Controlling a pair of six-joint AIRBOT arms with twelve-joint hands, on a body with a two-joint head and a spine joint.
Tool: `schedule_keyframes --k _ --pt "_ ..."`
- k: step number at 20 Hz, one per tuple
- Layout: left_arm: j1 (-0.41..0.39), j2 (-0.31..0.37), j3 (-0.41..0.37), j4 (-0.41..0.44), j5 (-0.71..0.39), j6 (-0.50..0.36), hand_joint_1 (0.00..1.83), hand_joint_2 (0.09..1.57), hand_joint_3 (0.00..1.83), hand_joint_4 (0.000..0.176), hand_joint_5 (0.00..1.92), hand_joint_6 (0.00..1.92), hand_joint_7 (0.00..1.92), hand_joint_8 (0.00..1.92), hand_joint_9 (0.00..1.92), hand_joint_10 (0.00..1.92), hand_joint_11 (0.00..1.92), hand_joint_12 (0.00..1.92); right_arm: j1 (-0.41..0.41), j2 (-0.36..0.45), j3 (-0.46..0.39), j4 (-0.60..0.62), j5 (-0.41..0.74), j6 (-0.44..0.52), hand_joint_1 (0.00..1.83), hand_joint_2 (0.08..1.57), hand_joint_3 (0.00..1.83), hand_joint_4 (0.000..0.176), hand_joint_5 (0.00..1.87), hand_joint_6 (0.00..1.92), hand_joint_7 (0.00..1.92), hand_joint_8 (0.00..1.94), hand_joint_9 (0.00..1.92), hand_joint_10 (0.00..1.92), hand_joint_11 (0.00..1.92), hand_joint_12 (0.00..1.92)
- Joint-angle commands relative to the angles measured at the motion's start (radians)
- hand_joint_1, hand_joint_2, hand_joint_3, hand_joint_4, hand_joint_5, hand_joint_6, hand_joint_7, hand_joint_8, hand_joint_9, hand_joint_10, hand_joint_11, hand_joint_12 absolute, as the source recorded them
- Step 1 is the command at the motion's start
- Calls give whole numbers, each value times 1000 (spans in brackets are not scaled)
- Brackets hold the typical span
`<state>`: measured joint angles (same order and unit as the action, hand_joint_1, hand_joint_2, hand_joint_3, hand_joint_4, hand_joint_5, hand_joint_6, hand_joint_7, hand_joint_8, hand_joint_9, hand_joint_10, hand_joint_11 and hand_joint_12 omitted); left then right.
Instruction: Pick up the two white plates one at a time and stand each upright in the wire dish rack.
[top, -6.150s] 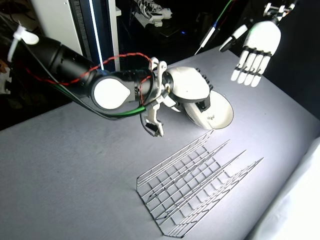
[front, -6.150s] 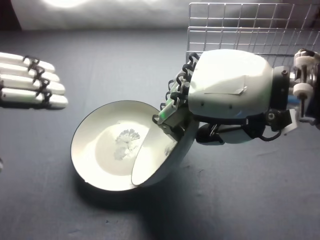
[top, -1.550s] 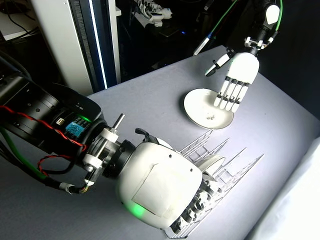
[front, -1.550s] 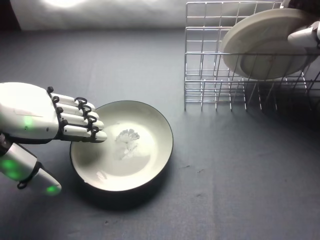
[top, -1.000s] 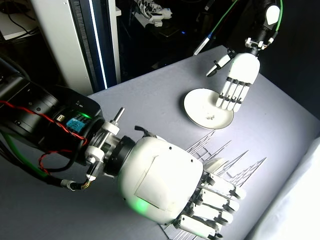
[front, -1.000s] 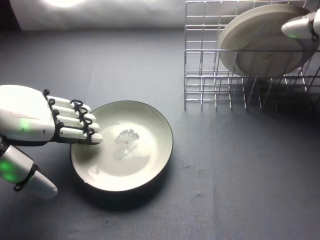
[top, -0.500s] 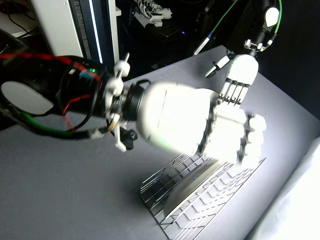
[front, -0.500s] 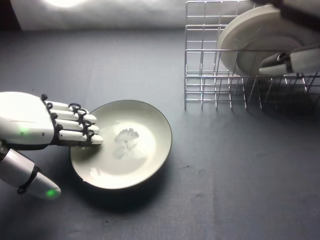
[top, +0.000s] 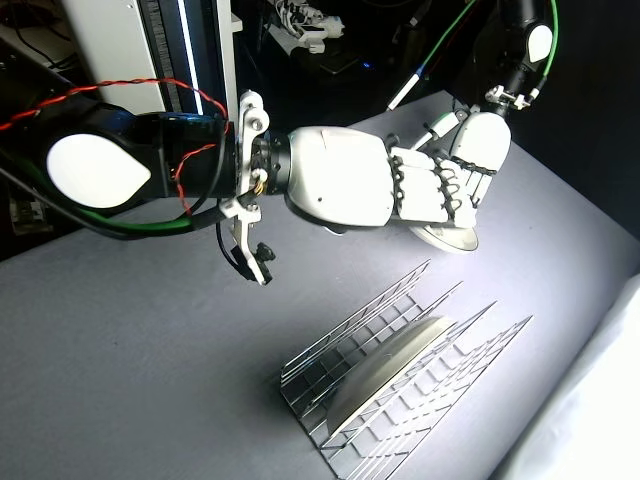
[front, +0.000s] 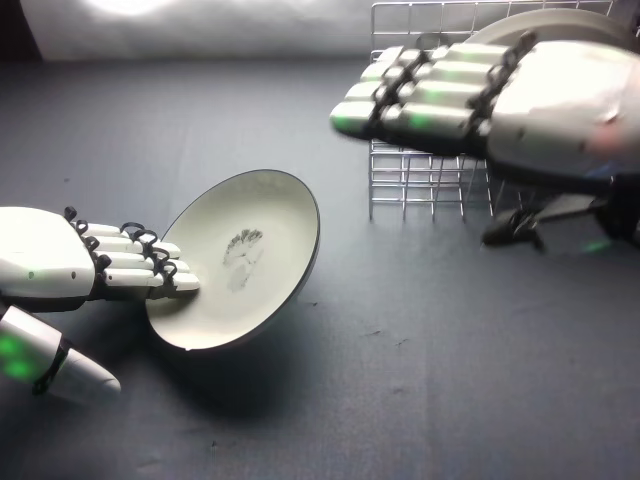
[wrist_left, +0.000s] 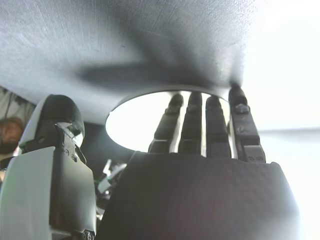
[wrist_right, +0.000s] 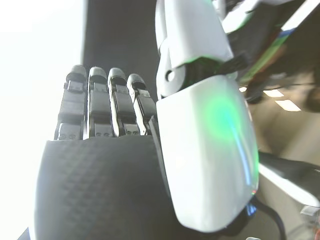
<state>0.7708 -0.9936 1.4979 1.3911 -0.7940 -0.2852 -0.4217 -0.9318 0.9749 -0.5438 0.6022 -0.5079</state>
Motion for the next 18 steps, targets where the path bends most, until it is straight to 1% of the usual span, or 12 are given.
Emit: schedule_keyframes --k 1,2,4,8,9,10,11,13,14,18 --pt "15 -15 -5 46 -31 -15 0 1114 0 0 0 0 0 0 0 0 0 0 6 -5 -3 15 82 -3 1398 918 0 0 0 0 0 0 0 0 0 0" --pt "15 -16 -4 46 -31 -15 0 1108 0 0 0 0 0 0 0 0 0 0 2 -20 0 -10 65 -4 1366 917 0 0 0 0 0 0 0 0 0 0" --pt "15 -17 -4 46 -31 -15 0 1132 7 0 0 0 0 0 0 0 0 0 -7 -49 8 -55 40 -6 1403 930 0 0 0 0 0 0 0 0 0 0" --pt "15 -17 0 43 -31 -15 0 1114 0 0 0 0 0 0 0 0 0 0 -27 -123 44 -84 4 -13 1419 927 0 0 0 0 0 0 0 0 0 0" --pt "15 -18 0 43 -31 -15 0 1114 0 0 0 0 0 0 0 0 0 0 -30 -138 53 -86 0 -13 1324 927 0 0 0 0 0 0 0 0 0 0" --pt "14 -18 0 43 -31 -15 0 1109 0 0 0 0 0 0 0 0 0 0 -34 -162 69 -87 -7 -13 1319 922 0 0 0 0 0 0 0 0 0 0" --pt "15 -18 0 43 -31 -15 0 1107 0 0 0 0 0 0 0 0 0 0 -35 -186 89 -90 -16 -14 1354 920 0 0 0 0 0 0 0 0 0 0" --pt "15 -19 2 43 -31 -15 0 1107 0 0 0 0 0 0 0 0 0 0 -32 -238 128 -90 -29 -15 1361 919 0 0 0 0 0 0 0 0 0 0" --pt "15 -20 4 43 -31 -15 0 1126 4 0 0 0 0 0 0 0 0 0 -32 -257 142 -90 -33 -15 1412 936 3 0 0 0 0 0 0 0 0 0" --pt "15 -21 12 43 -34 -15 0 1112 0 0 6 2 0 0 0 0 0 0 -34 -337 201 -90 -36 -17 1415 961 11 0 0 0 0 0 0 0 63 39"
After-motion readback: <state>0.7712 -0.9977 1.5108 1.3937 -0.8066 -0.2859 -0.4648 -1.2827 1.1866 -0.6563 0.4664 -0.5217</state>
